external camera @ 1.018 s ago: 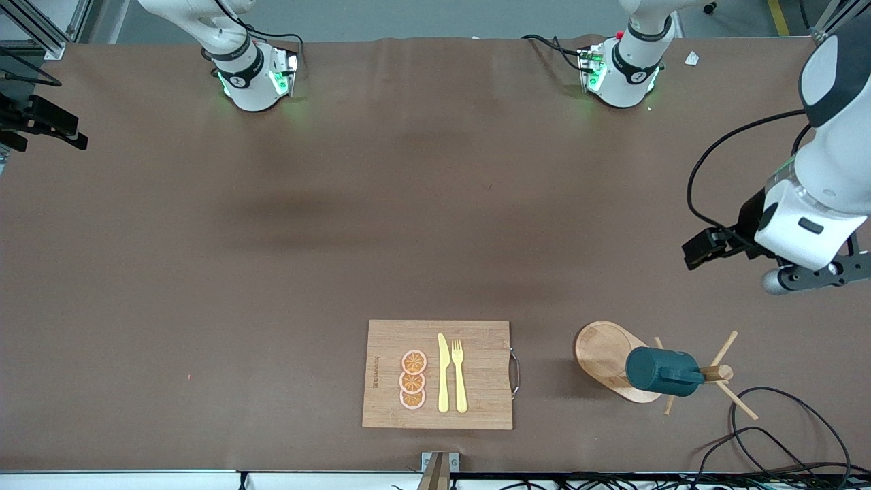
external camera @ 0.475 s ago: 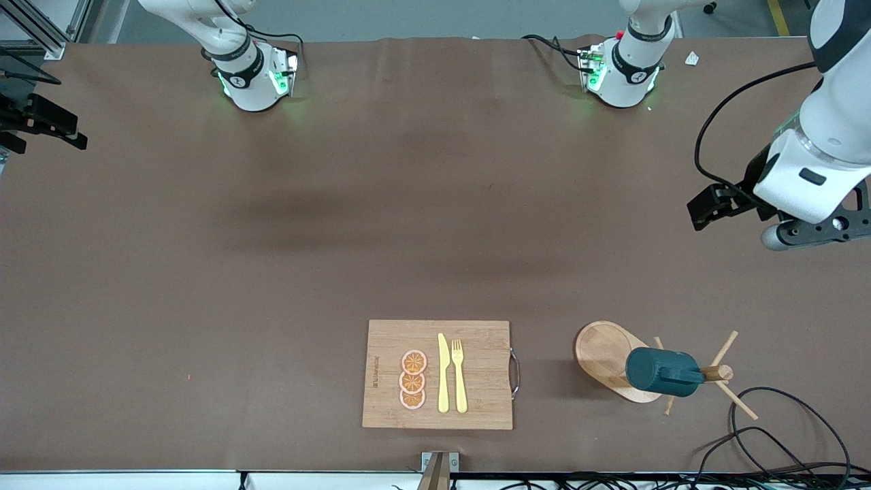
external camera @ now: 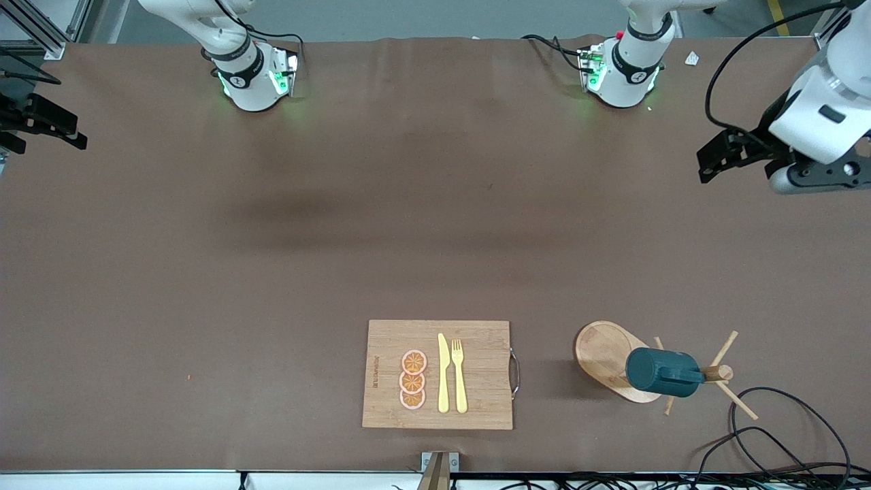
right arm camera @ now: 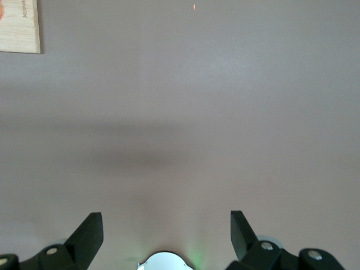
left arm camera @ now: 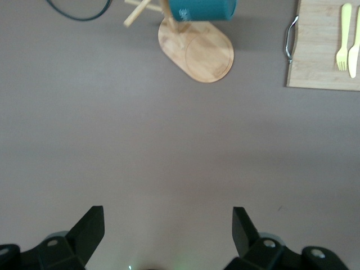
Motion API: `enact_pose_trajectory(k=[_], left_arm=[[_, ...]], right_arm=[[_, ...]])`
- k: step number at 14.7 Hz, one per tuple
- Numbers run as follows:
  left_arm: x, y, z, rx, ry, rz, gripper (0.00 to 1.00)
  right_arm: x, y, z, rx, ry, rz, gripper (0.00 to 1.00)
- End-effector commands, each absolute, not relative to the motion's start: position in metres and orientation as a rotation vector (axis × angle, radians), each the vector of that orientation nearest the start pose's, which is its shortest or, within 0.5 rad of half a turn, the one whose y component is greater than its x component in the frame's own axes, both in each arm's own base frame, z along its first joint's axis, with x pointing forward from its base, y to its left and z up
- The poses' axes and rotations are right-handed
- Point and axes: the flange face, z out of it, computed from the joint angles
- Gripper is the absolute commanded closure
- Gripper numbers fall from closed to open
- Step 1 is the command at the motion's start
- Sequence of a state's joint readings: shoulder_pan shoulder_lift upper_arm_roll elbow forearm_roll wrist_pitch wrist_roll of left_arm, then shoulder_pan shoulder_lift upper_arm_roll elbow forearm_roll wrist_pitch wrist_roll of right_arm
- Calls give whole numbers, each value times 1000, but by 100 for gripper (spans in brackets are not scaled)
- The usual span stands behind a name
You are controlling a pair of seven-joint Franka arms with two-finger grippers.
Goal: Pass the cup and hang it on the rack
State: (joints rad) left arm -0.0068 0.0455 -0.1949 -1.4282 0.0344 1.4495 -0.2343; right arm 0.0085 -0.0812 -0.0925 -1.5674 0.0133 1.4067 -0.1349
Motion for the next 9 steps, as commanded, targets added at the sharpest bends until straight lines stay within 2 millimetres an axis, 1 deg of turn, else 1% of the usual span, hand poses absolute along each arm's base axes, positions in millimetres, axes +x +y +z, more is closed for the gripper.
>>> enact_pose_trajectory(k=[1, 3, 4, 7, 9], left_arm=[[512, -103, 646, -3114, -52, -7, 0], [495, -101, 637, -3108, -57, -46, 0], [495, -99, 638, -3108, -60, -46, 0], [496, -83, 641, -3128, -98, -33, 0], [494, -80, 645, -3151, -120, -9, 0]], right_arm=[[502, -44, 656, -3118, -105, 113, 0], [502, -43, 656, -3118, -100, 115, 0], [502, -44, 656, -3115, -84, 117, 0], [502, -44, 656, -3111, -80, 114, 0], [502, -43, 656, -3111, -56, 114, 0]])
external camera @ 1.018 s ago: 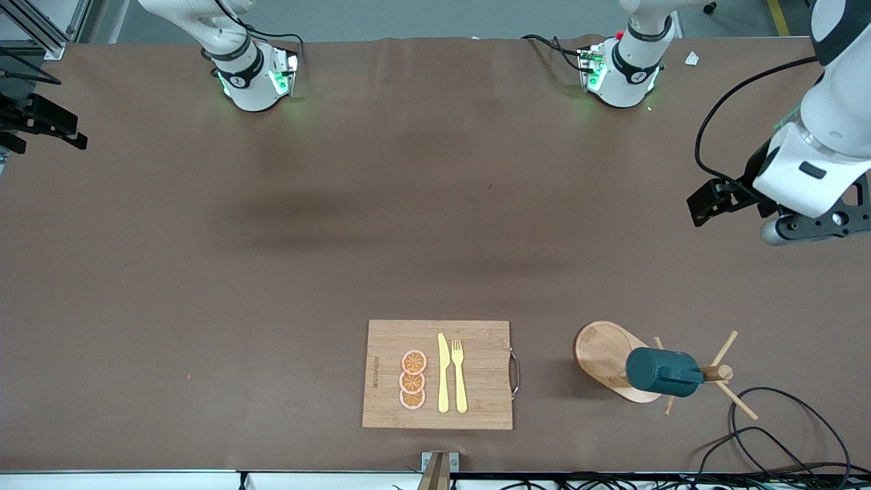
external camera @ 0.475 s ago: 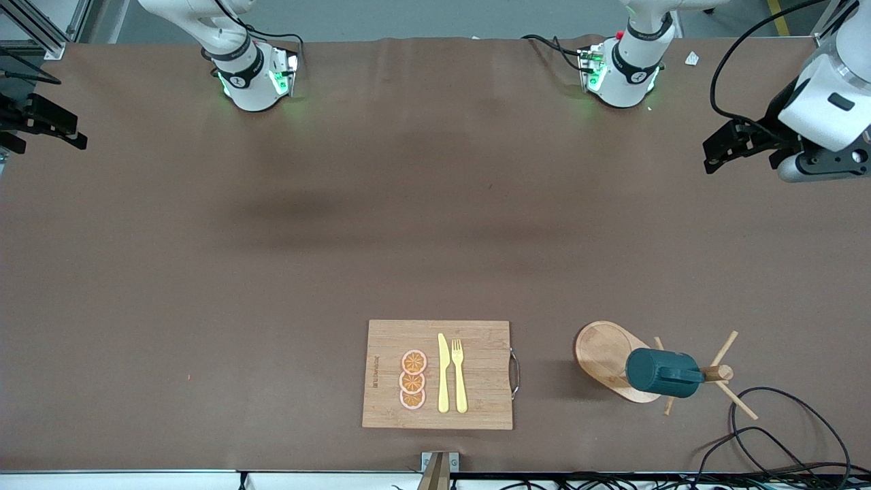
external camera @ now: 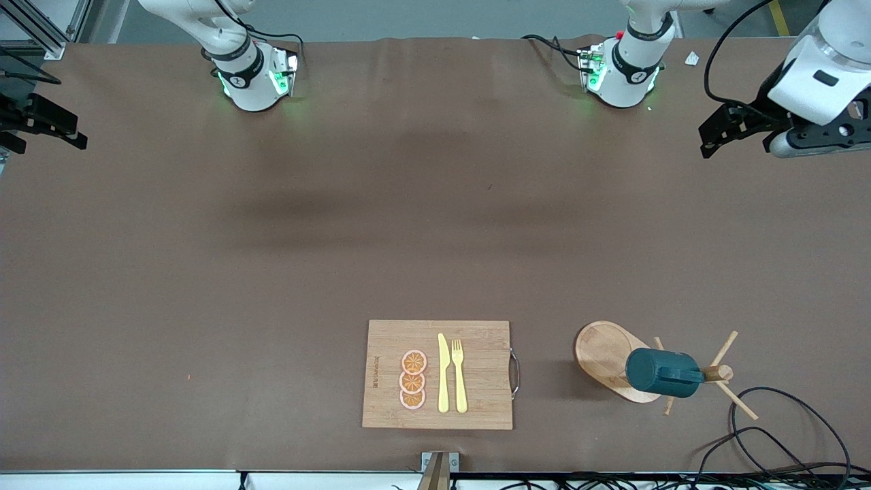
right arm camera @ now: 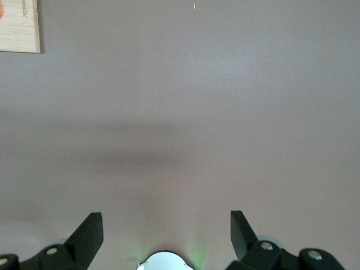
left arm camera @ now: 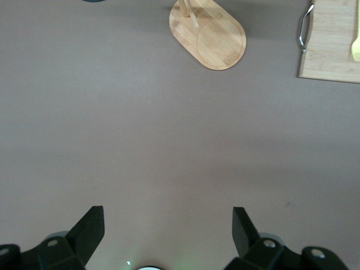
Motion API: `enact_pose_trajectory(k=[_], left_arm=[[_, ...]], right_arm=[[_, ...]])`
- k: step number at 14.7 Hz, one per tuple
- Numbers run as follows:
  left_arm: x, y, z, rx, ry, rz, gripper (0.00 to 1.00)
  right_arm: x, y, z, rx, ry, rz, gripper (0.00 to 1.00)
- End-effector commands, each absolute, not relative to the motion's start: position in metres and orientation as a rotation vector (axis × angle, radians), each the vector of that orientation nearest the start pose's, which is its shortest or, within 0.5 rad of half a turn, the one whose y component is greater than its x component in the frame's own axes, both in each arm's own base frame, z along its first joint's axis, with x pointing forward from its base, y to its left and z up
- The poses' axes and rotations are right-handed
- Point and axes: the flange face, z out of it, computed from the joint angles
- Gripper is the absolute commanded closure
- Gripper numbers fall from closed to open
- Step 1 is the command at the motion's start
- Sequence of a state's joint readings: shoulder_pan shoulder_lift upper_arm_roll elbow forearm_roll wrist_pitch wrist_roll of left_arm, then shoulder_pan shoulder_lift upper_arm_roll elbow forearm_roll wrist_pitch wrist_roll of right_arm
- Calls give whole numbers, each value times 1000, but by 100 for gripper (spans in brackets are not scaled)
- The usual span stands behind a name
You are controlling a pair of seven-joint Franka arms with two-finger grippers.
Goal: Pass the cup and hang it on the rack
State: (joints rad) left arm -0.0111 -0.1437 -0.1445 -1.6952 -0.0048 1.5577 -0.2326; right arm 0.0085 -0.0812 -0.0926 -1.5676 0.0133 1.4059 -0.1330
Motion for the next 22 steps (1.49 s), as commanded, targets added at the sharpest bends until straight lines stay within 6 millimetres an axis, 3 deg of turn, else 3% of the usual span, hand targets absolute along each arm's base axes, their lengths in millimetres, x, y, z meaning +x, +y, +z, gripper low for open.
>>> enact_pose_trajectory(k=[1, 6, 9, 14, 22], left_arm=[[495, -83, 646, -3152, -113, -11, 0], [494, -84, 657, -3148, -49, -10, 0], [494, -71, 652, -3142, 38, 34, 0], [497, -72, 647, -3108, 61, 44, 0], [499, -66, 658, -3098, 133, 9, 0]], right_arm=[[502, -44, 656, -3110, -37, 116, 0], [503, -43, 657, -3109, -35, 107, 0], [502, -43, 656, -3109, 5, 112, 0], [503, -40, 656, -3107, 24, 110, 0], [504, -37, 656, -3106, 9, 105, 0]])
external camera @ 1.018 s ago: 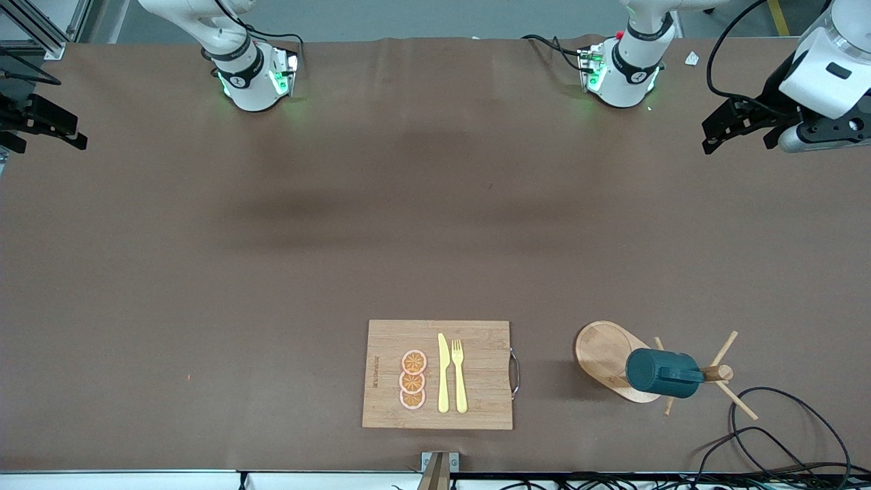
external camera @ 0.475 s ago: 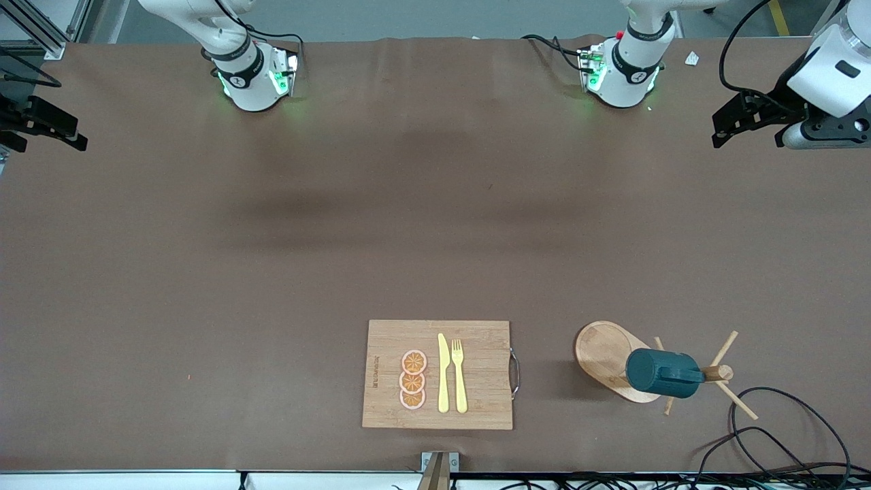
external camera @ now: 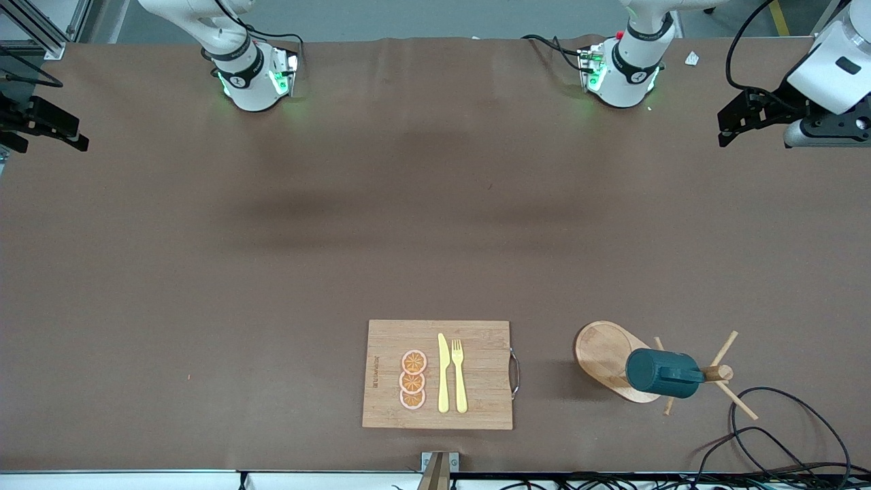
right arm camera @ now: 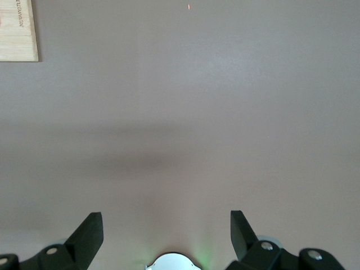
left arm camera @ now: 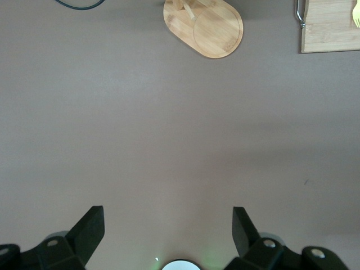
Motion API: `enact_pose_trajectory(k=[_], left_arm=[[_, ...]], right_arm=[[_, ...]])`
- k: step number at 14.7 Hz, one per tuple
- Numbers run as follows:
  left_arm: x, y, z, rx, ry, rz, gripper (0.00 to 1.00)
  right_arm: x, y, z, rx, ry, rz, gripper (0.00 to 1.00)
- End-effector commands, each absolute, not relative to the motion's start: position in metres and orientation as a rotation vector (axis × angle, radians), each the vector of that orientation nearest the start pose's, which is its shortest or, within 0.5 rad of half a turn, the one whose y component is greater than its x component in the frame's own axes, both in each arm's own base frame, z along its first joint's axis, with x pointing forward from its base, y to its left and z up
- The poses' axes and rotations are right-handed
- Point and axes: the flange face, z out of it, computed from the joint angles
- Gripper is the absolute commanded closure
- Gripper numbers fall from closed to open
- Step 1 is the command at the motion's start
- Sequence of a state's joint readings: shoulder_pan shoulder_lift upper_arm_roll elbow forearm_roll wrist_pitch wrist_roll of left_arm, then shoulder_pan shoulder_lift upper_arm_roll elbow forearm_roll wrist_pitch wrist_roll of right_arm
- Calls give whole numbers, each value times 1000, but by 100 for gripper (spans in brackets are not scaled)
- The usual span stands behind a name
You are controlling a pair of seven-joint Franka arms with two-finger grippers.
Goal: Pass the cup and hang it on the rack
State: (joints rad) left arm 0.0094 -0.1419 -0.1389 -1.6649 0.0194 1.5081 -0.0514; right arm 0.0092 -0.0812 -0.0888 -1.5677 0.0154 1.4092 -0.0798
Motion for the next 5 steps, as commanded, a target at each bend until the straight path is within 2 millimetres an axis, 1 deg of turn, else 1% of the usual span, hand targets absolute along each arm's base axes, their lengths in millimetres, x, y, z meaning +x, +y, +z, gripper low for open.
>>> enact_pose_trajectory(k=[1, 4, 5], left_arm=[[501, -66, 660, -3099, 129, -1, 0], [513, -66, 661, -3105, 125, -5, 0], [514, -66, 661, -3105, 125, -8, 0]], right_arm=[[504, -38, 656, -3106, 12, 105, 0], [503, -38, 656, -3105, 7, 107, 0], [503, -38, 656, -3105, 5, 107, 0]])
